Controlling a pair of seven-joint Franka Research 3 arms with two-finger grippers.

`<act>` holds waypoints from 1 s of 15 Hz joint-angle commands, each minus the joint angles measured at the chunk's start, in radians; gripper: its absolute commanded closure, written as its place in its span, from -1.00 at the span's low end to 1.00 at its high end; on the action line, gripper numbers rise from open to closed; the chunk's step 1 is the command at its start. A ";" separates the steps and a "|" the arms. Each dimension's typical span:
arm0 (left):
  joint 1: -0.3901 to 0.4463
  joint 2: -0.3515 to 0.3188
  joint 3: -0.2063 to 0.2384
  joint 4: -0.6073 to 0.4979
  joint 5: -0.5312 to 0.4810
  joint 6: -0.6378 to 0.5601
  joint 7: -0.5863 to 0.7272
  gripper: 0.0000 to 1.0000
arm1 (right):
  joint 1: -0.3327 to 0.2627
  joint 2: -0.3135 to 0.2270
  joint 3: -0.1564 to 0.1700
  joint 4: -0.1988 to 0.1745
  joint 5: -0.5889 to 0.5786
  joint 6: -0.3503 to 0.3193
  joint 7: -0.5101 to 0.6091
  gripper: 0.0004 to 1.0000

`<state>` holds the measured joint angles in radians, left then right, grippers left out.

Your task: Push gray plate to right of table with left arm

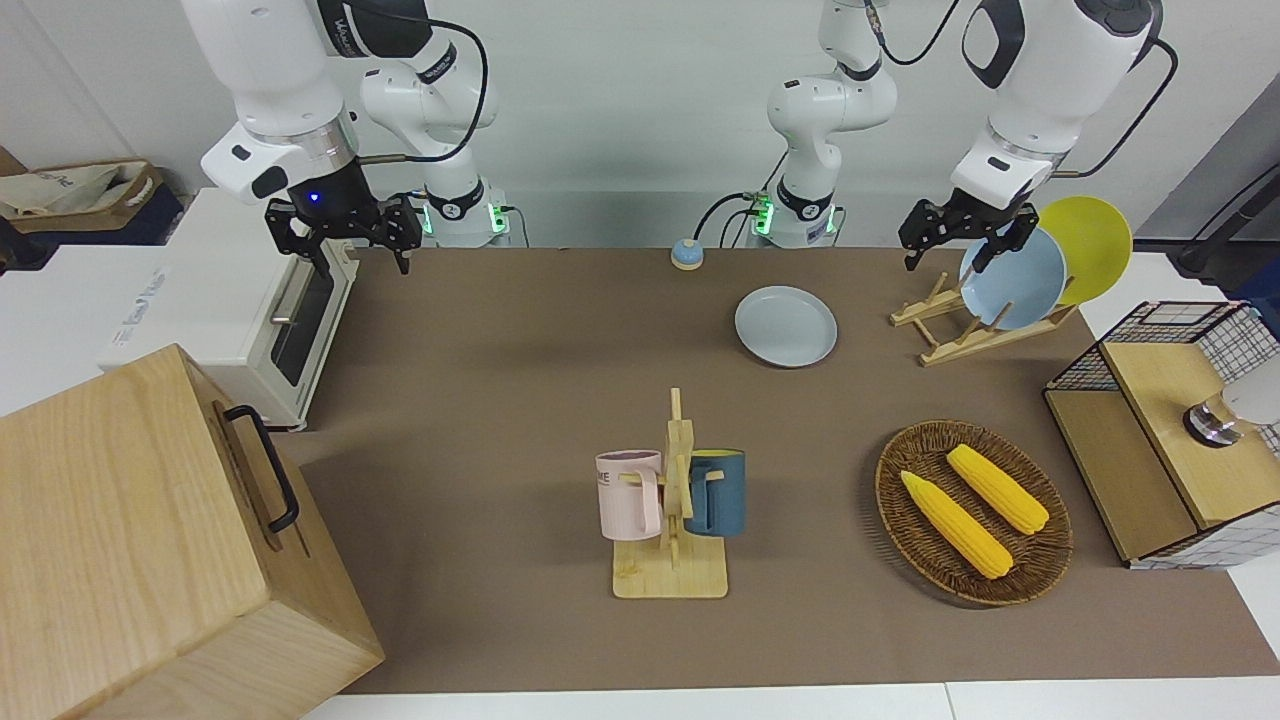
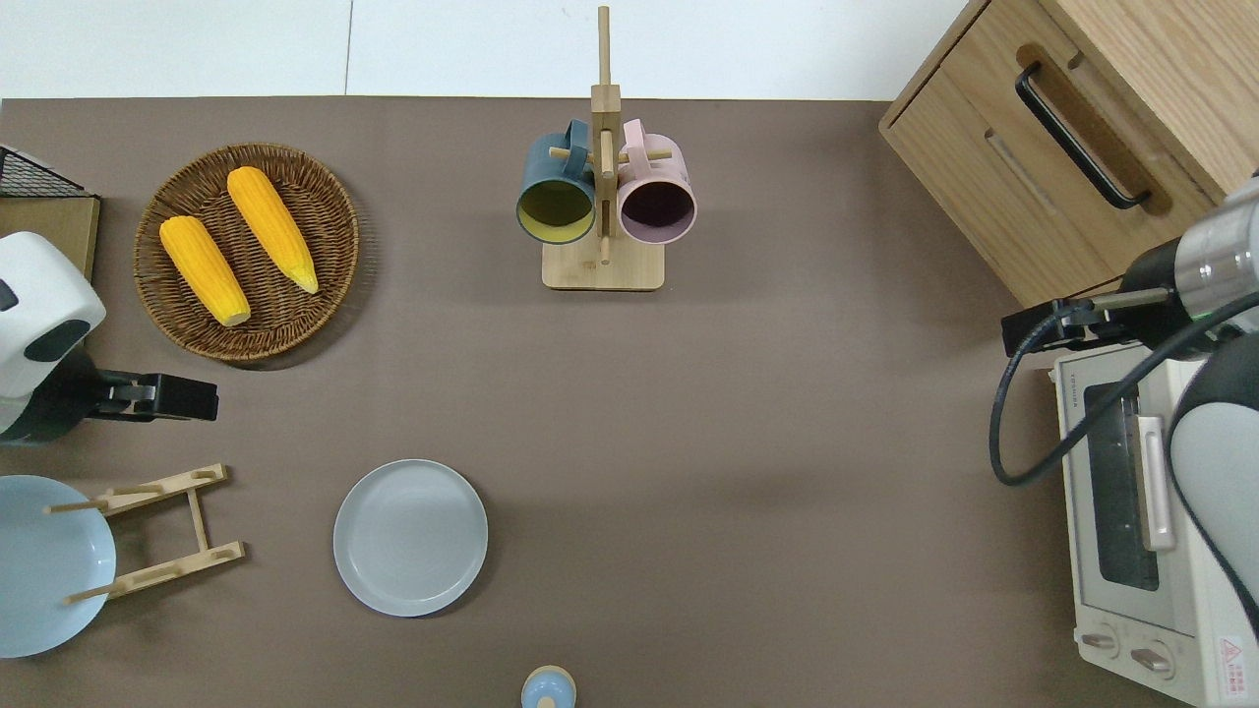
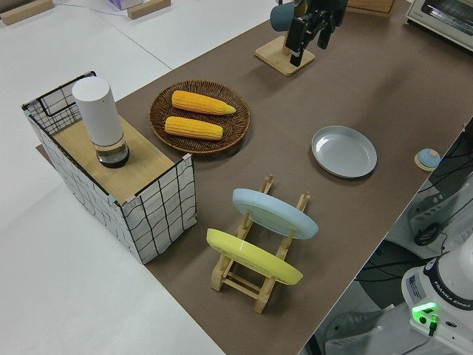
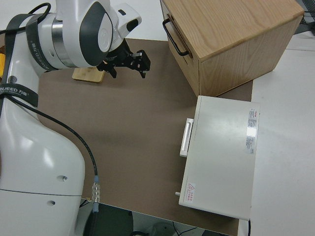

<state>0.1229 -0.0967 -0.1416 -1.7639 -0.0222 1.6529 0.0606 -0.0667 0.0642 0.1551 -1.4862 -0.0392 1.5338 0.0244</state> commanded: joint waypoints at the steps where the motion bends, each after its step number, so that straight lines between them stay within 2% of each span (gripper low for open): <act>1: 0.000 -0.003 -0.003 0.007 0.015 -0.012 0.001 -0.99 | -0.001 -0.006 0.000 0.001 0.007 -0.011 0.003 -0.97; 10: -0.012 -0.024 -0.009 -0.031 0.004 -0.022 -0.013 -0.99 | -0.001 -0.006 0.000 0.001 0.007 -0.011 0.003 -0.97; 15: -0.008 -0.046 -0.009 -0.089 -0.002 -0.013 -0.013 -0.99 | -0.001 -0.006 0.000 0.001 0.007 -0.011 0.003 -0.97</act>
<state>0.1213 -0.0973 -0.1557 -1.7867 -0.0223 1.6361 0.0578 -0.0667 0.0642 0.1551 -1.4862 -0.0392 1.5338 0.0244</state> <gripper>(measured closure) 0.004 0.013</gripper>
